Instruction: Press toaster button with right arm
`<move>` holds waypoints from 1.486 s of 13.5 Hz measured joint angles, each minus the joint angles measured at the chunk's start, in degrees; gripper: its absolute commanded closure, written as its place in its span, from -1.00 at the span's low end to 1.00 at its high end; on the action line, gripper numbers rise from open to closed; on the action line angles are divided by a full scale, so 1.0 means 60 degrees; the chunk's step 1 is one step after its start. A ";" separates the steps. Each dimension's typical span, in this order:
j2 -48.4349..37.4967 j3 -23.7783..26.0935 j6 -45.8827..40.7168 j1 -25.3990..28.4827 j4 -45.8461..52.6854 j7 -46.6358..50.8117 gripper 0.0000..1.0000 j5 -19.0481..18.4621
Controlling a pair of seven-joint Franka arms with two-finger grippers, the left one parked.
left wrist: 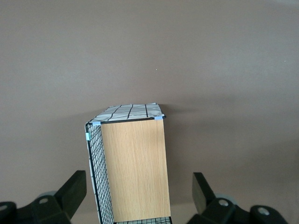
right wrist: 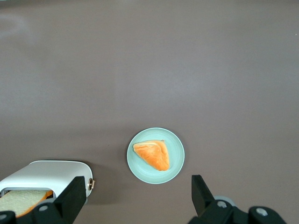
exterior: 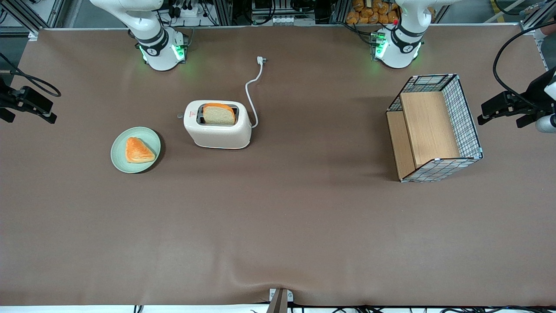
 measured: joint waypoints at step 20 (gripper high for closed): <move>0.0436 -0.0027 -0.0695 0.0050 -0.0254 -0.0003 -0.47 0.0547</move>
